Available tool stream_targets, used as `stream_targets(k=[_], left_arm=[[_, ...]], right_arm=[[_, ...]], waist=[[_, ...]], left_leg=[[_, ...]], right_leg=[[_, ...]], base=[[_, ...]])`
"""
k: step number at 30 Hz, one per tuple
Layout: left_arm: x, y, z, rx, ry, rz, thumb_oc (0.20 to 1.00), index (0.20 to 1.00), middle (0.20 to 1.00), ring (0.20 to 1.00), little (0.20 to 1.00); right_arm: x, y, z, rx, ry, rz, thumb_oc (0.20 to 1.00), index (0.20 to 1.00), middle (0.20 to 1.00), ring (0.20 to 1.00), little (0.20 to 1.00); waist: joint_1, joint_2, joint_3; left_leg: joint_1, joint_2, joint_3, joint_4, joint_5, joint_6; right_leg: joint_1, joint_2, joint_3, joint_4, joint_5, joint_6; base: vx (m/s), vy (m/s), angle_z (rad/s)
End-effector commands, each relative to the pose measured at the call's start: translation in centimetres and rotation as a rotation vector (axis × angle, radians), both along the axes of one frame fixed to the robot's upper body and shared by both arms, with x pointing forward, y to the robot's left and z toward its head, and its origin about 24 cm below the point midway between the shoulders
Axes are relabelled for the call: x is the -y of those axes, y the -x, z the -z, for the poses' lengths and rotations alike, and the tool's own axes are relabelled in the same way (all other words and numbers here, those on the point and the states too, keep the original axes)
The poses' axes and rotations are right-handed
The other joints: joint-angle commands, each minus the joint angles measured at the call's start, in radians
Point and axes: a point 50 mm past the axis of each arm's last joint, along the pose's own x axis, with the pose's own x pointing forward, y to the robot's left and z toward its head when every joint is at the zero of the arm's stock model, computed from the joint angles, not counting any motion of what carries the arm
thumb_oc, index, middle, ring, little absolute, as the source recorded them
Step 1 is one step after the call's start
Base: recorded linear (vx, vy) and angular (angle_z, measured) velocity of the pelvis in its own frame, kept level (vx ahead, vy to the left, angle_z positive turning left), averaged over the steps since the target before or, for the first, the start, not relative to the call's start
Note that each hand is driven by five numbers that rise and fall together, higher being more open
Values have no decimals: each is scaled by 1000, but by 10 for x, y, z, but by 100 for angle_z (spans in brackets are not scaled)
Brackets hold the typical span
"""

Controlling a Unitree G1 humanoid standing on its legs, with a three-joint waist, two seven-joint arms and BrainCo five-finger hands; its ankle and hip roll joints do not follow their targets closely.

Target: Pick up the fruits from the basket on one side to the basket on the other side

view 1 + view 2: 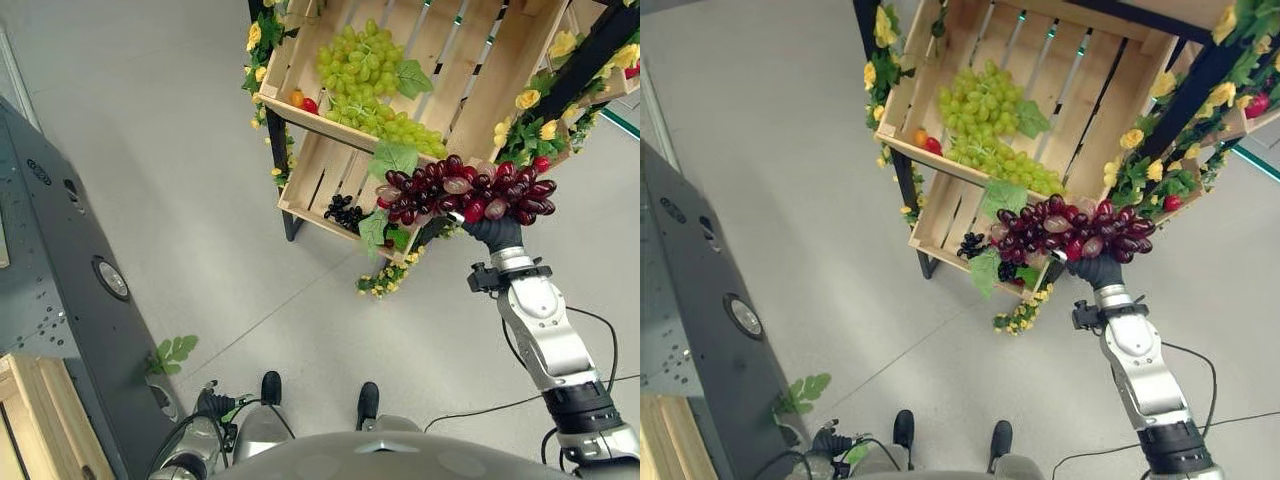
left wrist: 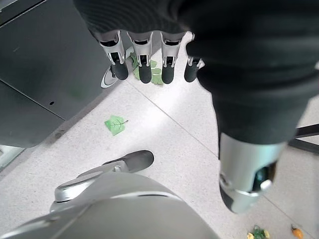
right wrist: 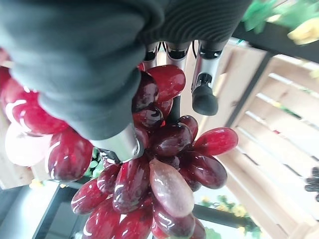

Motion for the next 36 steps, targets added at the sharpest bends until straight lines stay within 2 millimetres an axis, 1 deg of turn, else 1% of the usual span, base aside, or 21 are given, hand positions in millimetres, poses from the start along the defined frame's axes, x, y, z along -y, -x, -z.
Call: stream_targets(k=[1,11,18,25,31,34,35,36], left_arm=[[-3,-17,-4,6,-29,60,1000,1000,1000,1000,1000],[-5,-22,-6,11,-32,75,1000,1000,1000,1000,1000],[-5,-27,-8,28,-28,76,1000,1000,1000,1000,1000],[-5,-26,-7,22,-17,72,1000,1000,1000,1000,1000],[-5,-24,-6,14,-14,62,1000,1000,1000,1000,1000],[-6,-23,-6,12,-10,61,1000,1000,1000,1000,1000],[-6,-23,-6,13,-9,59,1000,1000,1000,1000,1000],[-7,-23,-6,12,-10,59,1000,1000,1000,1000,1000]], right_arm=[[-11,1,-66,297,-25,-73,200,200,200,200,200],[-21,-3,-100,398,3,-158,200,200,200,200,200],[-25,-10,-115,415,7,-197,200,200,200,200,200],[-20,-24,-133,418,38,-183,200,200,200,200,200],[-16,-35,-144,407,75,-158,200,200,200,200,200],[-10,-48,-150,375,109,-120,200,200,200,200,200],[-11,-48,-151,376,109,-121,200,200,200,200,200],[-6,-54,-154,360,120,-88,200,200,200,200,200]], waist=[[20,-25,0],[31,-38,4],[37,-43,11],[46,-51,19],[52,-56,25],[60,-61,32],[59,-60,32],[65,-64,35]], left_leg=[[-17,-7,-39,0,-61,13],[-21,-6,-40,0,-60,13],[-20,-5,-39,1,-61,12],[-29,-2,-44,1,-56,9],[-35,-1,-48,2,-53,8],[-41,-1,-55,2,-49,5],[-42,-1,-55,2,-49,5],[-45,-1,-57,3,-48,5]], right_leg=[[-7,-7,17,6,-53,68],[-10,-7,14,6,-53,68],[-9,-7,13,6,-55,66],[-16,-8,5,6,-53,66],[-18,-5,0,6,-53,64],[-21,-5,-7,6,-52,64],[-21,-5,-7,6,-52,64],[-22,-4,-11,6,-52,63]], base=[[0,0,0],[1,1,0],[0,0,0],[0,0,0],[4,-2,2],[2,-1,2],[3,-8,6],[0,-7,5]])
